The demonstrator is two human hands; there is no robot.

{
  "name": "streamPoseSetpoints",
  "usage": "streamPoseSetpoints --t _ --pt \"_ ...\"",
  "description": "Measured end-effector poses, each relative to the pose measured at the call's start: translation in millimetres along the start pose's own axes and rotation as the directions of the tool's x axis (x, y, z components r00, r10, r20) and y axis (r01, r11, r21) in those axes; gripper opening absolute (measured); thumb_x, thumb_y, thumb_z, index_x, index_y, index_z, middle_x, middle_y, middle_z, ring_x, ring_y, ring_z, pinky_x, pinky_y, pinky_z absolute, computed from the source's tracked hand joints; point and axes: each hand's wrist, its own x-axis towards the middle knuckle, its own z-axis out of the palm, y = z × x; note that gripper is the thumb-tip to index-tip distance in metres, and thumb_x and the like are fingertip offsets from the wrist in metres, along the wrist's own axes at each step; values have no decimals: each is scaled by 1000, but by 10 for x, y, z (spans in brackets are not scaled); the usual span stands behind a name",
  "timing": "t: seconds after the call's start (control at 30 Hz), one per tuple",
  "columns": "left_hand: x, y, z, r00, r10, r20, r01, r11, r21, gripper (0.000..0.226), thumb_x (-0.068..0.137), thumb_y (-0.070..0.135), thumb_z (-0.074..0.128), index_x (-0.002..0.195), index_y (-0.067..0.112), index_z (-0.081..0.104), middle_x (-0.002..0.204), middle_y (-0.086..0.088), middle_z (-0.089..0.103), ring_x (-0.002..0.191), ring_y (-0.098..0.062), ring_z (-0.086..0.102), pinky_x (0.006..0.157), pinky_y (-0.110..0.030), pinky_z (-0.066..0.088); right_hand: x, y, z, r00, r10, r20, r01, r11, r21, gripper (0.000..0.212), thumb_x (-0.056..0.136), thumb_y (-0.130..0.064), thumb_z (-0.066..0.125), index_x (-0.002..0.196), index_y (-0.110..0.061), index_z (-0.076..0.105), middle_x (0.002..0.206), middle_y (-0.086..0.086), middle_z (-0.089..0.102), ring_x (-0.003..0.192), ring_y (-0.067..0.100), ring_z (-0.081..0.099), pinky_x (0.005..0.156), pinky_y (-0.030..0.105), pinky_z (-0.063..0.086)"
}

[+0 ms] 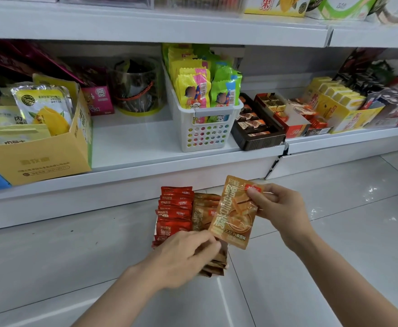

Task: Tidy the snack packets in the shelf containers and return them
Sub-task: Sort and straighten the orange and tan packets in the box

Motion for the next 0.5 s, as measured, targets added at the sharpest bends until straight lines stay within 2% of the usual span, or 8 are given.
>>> streamPoseSetpoints --t 0.07,0.17,0.27,0.37,0.43,0.5 --pt "-1 15 2 995 -62 -75 56 995 -79 59 85 81 20 89 33 54 86 10 62 78 -6 57 75 -36 48 -28 16 10 999 40 1 -40 996 77 16 89 -19 71 94 -3 70 79 12 77 78 22 76 64 26 61" --pt "-4 -20 11 975 -183 -126 163 974 -155 76 77 90 12 89 27 54 88 2 66 84 -13 62 83 -40 48 -39 -2 15 998 69 3 -69 991 112 18 89 -20 71 96 -3 69 81 12 77 79 21 76 66 27 61" --pt "7 -19 18 962 -243 -123 196 932 -305 61 79 84 17 100 38 51 99 13 70 95 -3 65 92 -36 50 -52 -57 36 995 93 26 -96 982 162 20 88 -20 71 97 -2 68 83 13 77 79 21 76 62 22 59" --pt "33 21 13 978 -204 -51 167 899 -404 39 85 77 26 116 58 41 112 26 67 102 9 62 92 -25 49 -81 -77 114 990 108 90 -126 966 225 24 84 -20 72 97 -1 70 87 14 77 81 22 76 63 23 59" --pt "46 21 8 983 -184 -19 151 859 -489 34 93 65 33 124 57 41 119 27 64 110 7 60 96 -24 47 -91 -54 184 985 123 123 -148 965 217 23 85 -21 71 97 -1 71 88 14 77 81 22 76 64 24 60" --pt "42 -5 -4 983 -183 -24 137 808 -573 31 100 50 38 130 48 47 123 23 65 115 1 61 100 -26 47 -88 -33 237 979 148 139 -176 961 215 19 91 -20 66 96 -3 72 89 14 77 79 20 75 64 24 60"
